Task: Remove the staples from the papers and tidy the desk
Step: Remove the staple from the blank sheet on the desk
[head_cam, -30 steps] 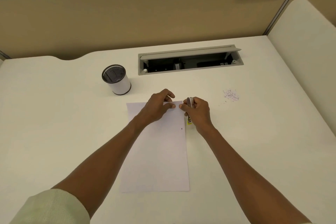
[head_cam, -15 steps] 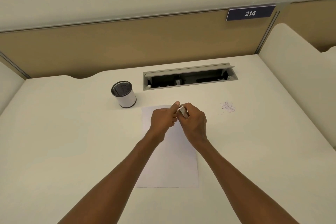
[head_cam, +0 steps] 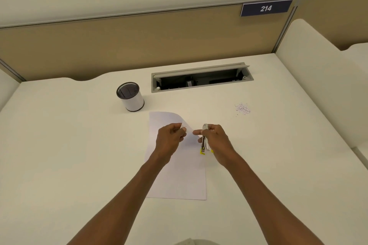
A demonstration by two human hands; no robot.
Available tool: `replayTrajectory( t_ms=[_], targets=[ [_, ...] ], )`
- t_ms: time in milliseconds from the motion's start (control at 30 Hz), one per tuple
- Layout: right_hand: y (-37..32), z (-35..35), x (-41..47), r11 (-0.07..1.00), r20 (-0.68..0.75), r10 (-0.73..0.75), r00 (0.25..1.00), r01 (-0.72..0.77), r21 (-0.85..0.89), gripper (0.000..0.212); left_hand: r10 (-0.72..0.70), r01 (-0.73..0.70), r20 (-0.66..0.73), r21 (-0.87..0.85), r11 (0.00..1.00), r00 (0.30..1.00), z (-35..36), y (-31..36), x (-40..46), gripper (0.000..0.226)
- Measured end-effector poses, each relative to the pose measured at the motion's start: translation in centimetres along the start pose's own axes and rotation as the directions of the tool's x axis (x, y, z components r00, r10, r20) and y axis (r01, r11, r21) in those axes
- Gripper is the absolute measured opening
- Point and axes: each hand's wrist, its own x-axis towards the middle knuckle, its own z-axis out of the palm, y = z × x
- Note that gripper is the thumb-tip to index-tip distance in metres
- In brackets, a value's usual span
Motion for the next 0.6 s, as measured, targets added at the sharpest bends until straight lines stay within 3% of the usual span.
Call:
replayTrajectory(
  t_ms=[200, 433, 600],
  targets=[
    [0.5, -0.4, -0.4, 0.895, 0.06, -0.327, 0.943, 0.329, -0.301, 0.014, 0.131, -0.13, -0.013, 0.071, 0.989, 0.991, 0.8, -0.5, -1.1, 0.011],
    [1.8, -0.1, 0.0, 0.87, -0.053, -0.376, 0.925, 0.333, -0.363, 0.018, 0.115, -0.115, 0.005, 0.082, 0.99, 0.993, 1.3, -0.9, -1.0, 0.014],
    [1.8, -0.2, -0.1, 0.889, -0.074, -0.379, 0.922, 0.341, -0.307, 0.016, 0.122, -0.122, 0.032, 0.011, 0.992, 0.992, 1.7, -0.5, -1.0, 0.013]
  ],
)
